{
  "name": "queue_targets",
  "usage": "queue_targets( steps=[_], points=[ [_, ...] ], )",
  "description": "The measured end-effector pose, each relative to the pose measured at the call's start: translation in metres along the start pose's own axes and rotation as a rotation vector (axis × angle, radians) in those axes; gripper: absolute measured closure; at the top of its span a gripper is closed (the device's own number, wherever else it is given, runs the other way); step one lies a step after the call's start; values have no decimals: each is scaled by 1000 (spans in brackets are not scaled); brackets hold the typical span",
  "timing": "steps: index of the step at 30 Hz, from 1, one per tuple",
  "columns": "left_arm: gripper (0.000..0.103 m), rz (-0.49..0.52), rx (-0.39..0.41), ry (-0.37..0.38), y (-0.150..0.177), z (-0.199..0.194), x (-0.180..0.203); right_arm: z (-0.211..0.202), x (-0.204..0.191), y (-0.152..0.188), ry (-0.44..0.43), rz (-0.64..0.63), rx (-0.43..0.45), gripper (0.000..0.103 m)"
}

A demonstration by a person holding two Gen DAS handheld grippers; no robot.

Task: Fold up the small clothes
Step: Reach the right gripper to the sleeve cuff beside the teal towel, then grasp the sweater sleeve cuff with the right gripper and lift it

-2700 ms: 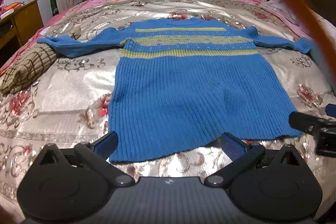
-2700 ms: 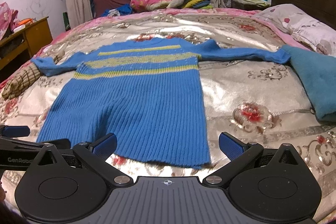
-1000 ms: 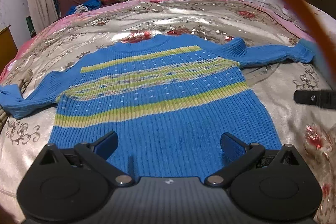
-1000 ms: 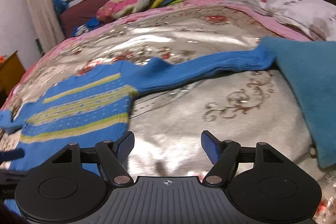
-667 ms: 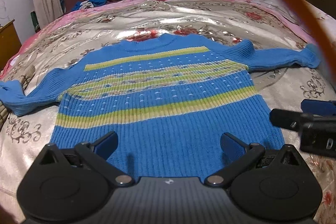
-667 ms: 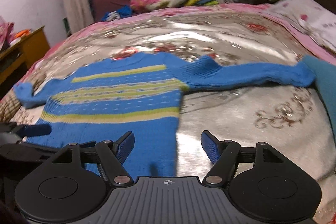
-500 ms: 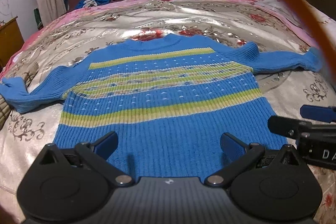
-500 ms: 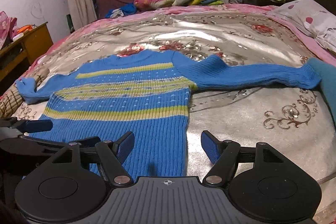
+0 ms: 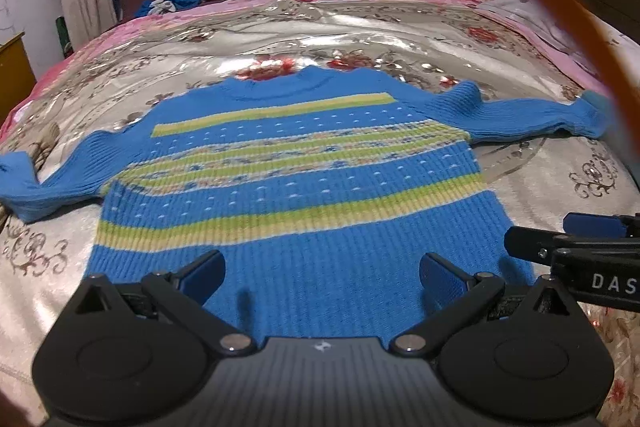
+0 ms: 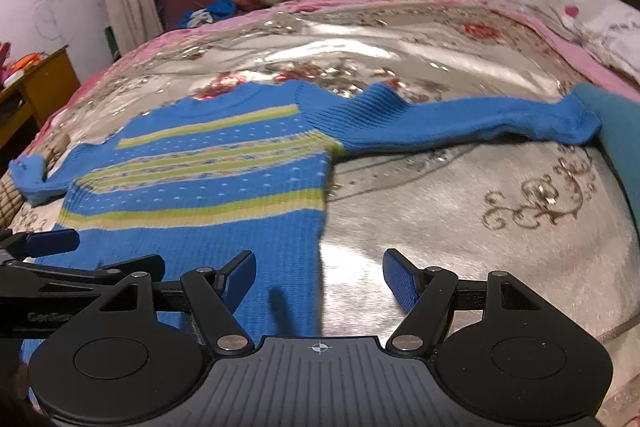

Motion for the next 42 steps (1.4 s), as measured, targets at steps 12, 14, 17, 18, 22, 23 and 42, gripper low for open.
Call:
queue_targets(
  steps=[12,14,17,18,22,23,42],
  points=[
    [0,51,-5,64,-20,28,35,19,91,-30,154,123,60,33],
    [0,57,-1,76,-24,32,42,23,114,-35,193,161,65,33],
    [0,70,2,92,-29,38,53,33,148,-44,248,241,76,34],
    [0,75,2,96,-29,40,56,36,159,-46,266,272,79,36],
    [0,90,-2,105,-27,46,62,54,200,-55,312,418,83,43],
    [0,89,-5,107,-26,47,63,58,208,-56,321,454,83,45],
    [0,88,-29,70,16,33,33,111,261,-68,247,865,131,77]
  ],
)
Point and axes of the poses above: each gripper's, at about its wrist camera, not at the fingertips, and z roughly the way its jaws point, x to its right, y to its underside, the point moved 7 cm from there along z, roughly the way its jaws point, and after that the axes turned 10 degrees about y, right-handed, at the moved point
